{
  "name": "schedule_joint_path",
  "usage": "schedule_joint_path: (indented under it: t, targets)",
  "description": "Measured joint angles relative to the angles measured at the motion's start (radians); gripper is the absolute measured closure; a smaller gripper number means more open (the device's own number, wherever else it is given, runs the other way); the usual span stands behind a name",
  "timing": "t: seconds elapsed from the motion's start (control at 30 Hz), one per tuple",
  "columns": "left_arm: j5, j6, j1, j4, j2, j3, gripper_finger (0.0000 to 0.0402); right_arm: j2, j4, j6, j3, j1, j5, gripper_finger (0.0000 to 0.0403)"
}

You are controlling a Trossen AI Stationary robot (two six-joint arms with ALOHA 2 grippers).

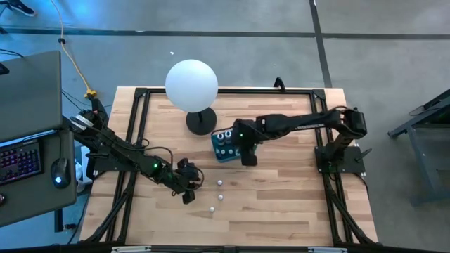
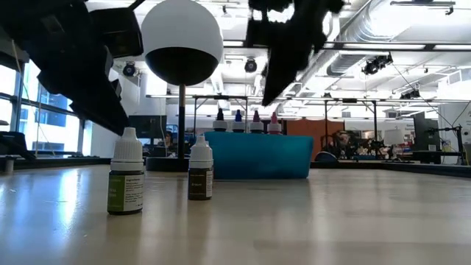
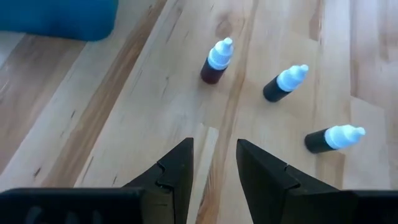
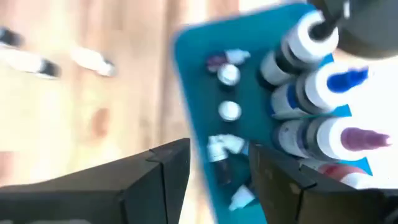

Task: Pick & Place food coloring
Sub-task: Put the orange food coloring bottle into the bin

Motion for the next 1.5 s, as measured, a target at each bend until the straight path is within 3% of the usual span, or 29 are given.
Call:
schedule_joint_path:
  t: [0.17,0.3,0.43,0.57,0.7,0.83,0.97,1.17,1.37,1.5]
  targets:
    - [0.011,0.206,0.024,0.062,0.001,0.0,0.0282,-0.001,-0.263,0.059,0.19,0.123,0.067,0.0248]
    - [0.072,0.275,0.074,0.158,0.016,0.0,0.0282,-0.02,-0.295,0.12,0.181,0.225,0.053,0.0248]
    - [0.14,0.276,0.142,0.232,0.061,0.001,0.0282,-0.075,-0.103,0.238,-0.018,0.321,0.046,0.0254]
    - [0.224,0.308,0.195,0.257,0.13,0.012,0.0282,-0.13,0.195,0.389,-0.275,0.406,0.166,0.0262]
    - [0.252,0.42,0.206,0.295,0.215,0.05,0.0282,-0.146,0.452,0.43,-0.47,0.458,0.244,0.0265]
    - [0.259,0.453,0.21,0.293,0.301,0.112,0.0282,-0.148,0.679,0.425,-0.591,0.483,0.256,0.0265]
    - [0.263,0.454,0.209,0.292,0.362,0.164,0.0282,-0.148,0.802,0.438,-0.665,0.483,0.259,0.0265]
    - [0.249,0.458,0.21,0.251,0.409,0.227,0.0289,-0.148,0.819,0.451,-0.681,0.481,0.262,0.0265]
    - [0.254,0.463,0.21,0.097,0.378,0.303,0.0337,-0.148,0.821,0.449,-0.681,0.481,0.262,0.0265]
    - [0.226,0.514,0.223,-0.036,0.342,0.415,0.0343,-0.148,0.825,0.461,-0.681,0.481,0.262,0.0265]
